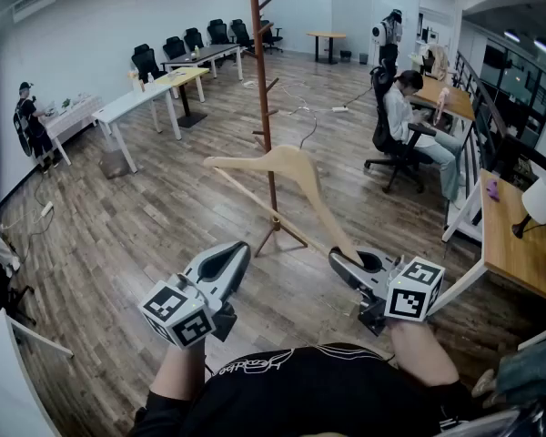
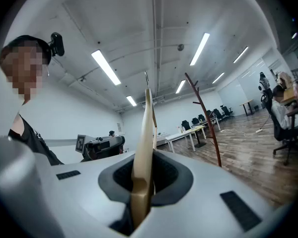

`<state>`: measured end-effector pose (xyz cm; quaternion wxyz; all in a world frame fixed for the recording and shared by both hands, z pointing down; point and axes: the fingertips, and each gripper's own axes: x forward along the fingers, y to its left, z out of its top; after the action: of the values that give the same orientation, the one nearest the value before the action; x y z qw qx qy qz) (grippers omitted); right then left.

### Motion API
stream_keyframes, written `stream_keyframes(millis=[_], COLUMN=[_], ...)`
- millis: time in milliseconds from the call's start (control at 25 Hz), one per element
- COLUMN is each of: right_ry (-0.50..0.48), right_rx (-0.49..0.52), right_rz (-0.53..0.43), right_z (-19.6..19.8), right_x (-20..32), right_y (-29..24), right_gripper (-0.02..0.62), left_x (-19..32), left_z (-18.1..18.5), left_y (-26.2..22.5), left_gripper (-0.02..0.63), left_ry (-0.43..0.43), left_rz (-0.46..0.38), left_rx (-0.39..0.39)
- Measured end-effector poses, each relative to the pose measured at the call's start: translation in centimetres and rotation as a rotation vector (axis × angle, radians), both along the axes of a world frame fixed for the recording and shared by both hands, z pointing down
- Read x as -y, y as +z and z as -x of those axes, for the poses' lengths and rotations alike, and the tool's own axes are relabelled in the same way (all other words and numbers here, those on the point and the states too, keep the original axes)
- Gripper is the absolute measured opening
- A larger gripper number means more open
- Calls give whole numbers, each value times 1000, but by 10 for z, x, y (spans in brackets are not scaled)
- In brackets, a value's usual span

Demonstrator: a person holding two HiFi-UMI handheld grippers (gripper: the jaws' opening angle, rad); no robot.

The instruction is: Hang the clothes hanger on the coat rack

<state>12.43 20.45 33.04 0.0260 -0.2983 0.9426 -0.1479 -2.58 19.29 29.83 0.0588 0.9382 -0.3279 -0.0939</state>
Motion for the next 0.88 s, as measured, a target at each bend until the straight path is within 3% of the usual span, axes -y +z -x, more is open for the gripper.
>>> stream_keyframes(millis=[600, 880], right_ry=[30, 32], right_rx=[5, 70], right_rz=[9, 25], right_z=[-74, -105], right_x=[20, 27], right_y=[12, 21], right_gripper=[55, 55], left_x=[24, 29], left_z=[-75, -108], left_y=[0, 8], left_gripper=[9, 9], left_ry=[-14, 2], left_rz=[7, 25], left_rx=[16, 44])
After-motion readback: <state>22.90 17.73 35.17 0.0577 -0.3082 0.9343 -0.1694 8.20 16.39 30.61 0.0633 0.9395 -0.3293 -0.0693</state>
